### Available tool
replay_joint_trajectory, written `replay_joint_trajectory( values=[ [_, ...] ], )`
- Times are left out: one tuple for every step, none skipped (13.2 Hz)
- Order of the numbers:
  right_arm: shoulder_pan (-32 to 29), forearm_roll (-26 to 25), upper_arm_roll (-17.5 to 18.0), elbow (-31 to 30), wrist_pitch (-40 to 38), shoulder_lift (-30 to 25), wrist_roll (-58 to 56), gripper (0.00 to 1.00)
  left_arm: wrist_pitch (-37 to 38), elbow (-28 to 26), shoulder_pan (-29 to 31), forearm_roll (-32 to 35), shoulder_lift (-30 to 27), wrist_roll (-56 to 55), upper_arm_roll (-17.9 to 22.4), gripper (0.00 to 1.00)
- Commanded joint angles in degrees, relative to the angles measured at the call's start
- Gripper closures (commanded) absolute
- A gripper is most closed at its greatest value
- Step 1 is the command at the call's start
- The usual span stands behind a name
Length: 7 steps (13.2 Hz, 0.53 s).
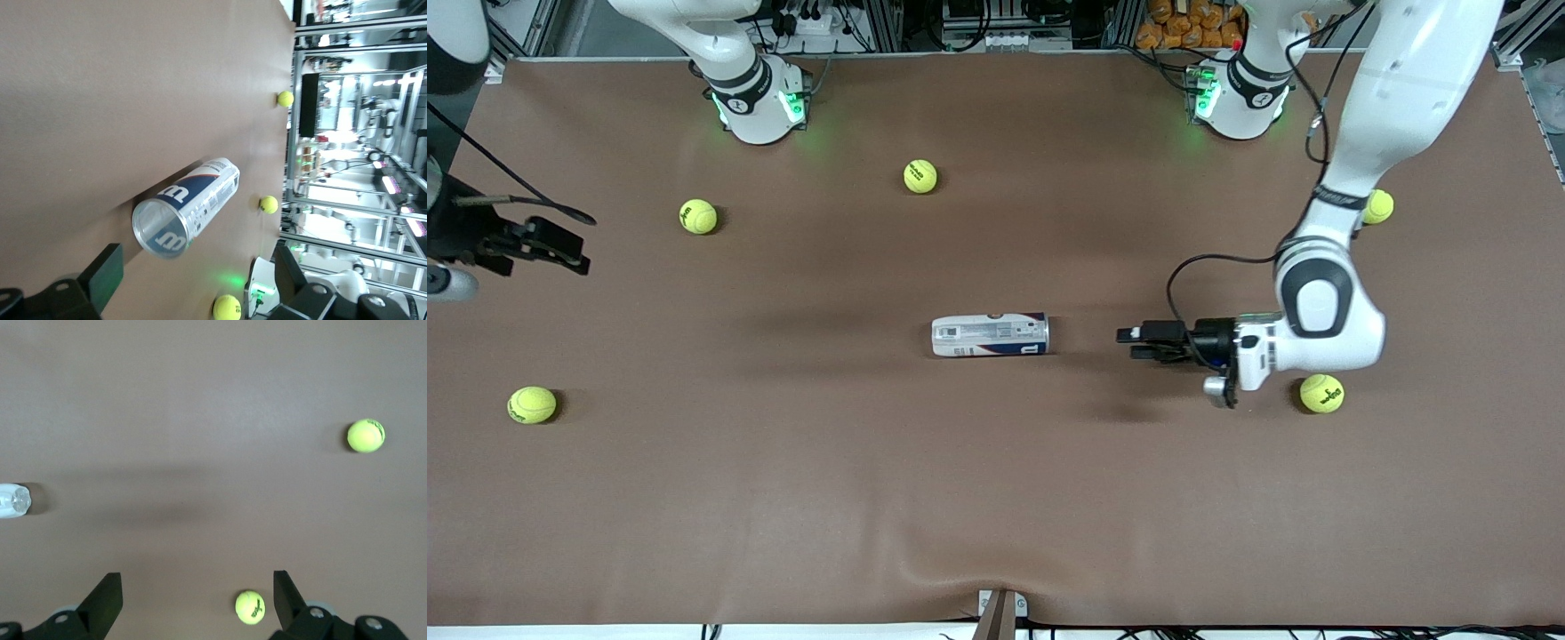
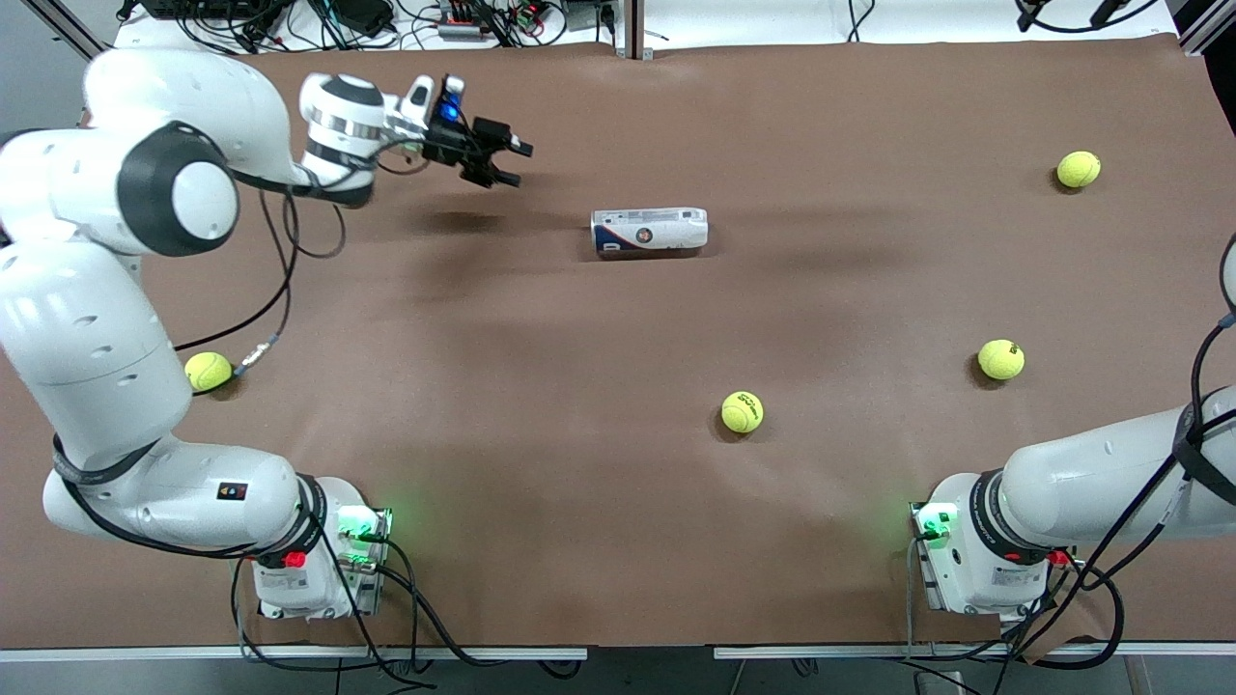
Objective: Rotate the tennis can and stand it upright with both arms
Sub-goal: 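Move the left gripper to the can's open end while the right retracts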
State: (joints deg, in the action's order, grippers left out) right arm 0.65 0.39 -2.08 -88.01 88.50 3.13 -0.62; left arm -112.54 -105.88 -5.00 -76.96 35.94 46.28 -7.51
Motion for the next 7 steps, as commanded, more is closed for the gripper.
replay_joint_trajectory(
  values=[
    [-0.38, 1.01, -0.46, 0.29, -2.44, -1.81, 2.01, 0.0, -1.27, 2.07, -2.55, -5.64, 2.46, 2.32, -0.32, 0.0],
    [-0.38, 1.1, -0.47, 1.43, -4.02, -1.81, 4.63, 0.0, -1.54, 2.69, -3.43, -6.27, 3.16, 2.32, -0.32, 0.0],
    [-0.38, 1.01, -0.81, 2.48, -5.0, -1.81, 5.36, 0.0, -1.54, 3.22, -4.4, -7.23, 3.78, 2.23, -0.32, 0.0],
    [-0.03, 1.1, -1.6, 2.67, -5.27, -1.81, 5.01, 0.0, -1.63, 3.22, -4.67, -9.16, 4.05, 2.23, -0.32, 0.0],
    [0.23, 1.19, -2.74, 2.84, -4.92, -1.81, 4.49, 0.0, -1.63, 2.87, -5.97, -10.48, 4.22, 2.32, -0.32, 0.0],
    [0.23, 1.19, -2.92, 2.85, -5.0, -1.81, 3.87, 0.0, -1.98, 2.78, -6.51, -11.02, 4.66, 2.32, -0.23, 0.0],
    [-0.03, 1.19, -2.93, 2.85, -5.09, -1.81, 2.91, 0.0, -2.33, 2.78, -6.6, -11.11, 5.1, 2.23, -0.32, 0.0]
  ],
)
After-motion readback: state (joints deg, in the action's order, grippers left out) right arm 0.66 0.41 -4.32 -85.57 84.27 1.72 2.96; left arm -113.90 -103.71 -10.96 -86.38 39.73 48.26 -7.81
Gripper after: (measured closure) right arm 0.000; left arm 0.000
